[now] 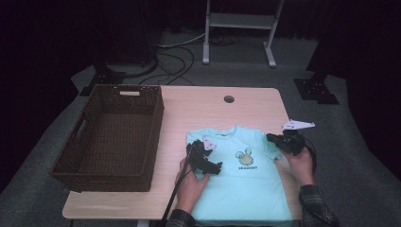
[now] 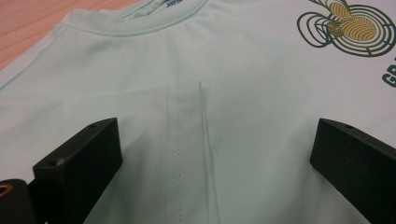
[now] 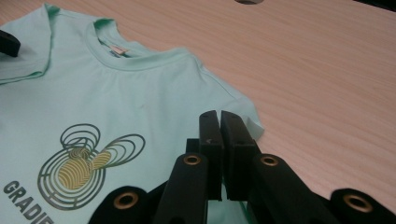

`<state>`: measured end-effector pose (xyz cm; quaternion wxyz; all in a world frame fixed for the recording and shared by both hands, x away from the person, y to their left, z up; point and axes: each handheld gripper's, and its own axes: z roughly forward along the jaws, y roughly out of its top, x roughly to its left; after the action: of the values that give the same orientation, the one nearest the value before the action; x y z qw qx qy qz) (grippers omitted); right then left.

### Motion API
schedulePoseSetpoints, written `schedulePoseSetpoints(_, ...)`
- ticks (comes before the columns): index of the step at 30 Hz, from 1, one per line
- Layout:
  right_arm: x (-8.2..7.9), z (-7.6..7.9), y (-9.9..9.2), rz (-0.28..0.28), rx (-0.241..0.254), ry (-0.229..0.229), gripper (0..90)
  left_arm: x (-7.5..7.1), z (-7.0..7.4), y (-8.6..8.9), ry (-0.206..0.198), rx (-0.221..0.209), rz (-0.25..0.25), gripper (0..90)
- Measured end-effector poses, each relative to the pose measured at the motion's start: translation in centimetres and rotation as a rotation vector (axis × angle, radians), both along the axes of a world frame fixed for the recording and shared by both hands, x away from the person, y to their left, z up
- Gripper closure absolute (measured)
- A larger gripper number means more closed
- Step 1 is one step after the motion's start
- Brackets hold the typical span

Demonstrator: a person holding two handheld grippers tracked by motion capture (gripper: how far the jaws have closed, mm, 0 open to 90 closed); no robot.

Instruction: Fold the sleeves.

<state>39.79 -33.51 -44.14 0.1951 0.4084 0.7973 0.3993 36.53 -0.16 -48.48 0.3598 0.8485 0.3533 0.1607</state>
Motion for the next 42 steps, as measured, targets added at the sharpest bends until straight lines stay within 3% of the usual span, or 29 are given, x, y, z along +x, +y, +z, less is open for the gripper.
schedulePoseSetpoints(42,0.5,-1.3,7.4,0.173,-0.1,0.009,87.6,0.0,0.0,0.0,0.0,-0.003,0.002,1.1)
